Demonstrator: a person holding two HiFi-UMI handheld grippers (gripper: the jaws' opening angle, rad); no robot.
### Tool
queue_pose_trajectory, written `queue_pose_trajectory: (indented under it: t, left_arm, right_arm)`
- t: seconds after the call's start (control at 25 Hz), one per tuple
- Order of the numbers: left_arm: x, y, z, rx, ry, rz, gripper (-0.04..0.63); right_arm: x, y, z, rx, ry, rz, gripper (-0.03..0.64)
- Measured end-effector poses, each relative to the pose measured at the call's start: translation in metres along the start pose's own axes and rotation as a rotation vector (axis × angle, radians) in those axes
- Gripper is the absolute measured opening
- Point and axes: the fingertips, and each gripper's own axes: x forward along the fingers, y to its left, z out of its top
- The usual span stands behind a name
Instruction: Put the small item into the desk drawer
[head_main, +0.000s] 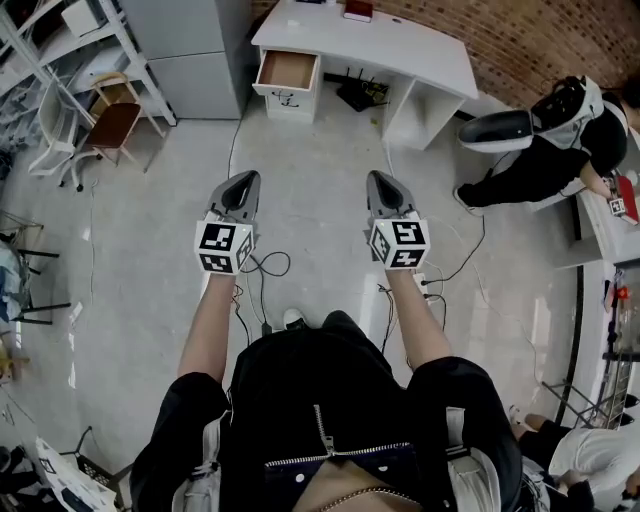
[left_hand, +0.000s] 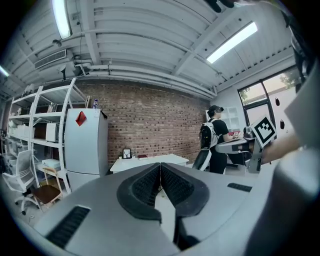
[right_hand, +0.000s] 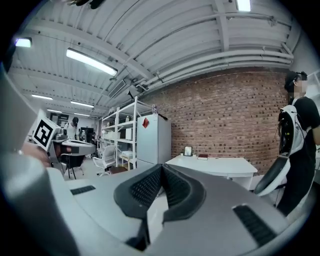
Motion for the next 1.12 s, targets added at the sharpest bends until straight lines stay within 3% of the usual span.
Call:
queue_pose_trajectory:
  t: [0.56,1.12]
  left_arm:
    - [0.035,0.028,-0.005,-0.022,0.019,0.003,0.021]
    - [0.191,0.080,0.003,-0.023,0.058,0.027,0.021]
  right_arm:
    - [0.040,-0.008,-0.001,0.014,0.011,-0.006,0.005]
    - [0.187,-0.102,0.010,0.038,0.010,0.026,0.005]
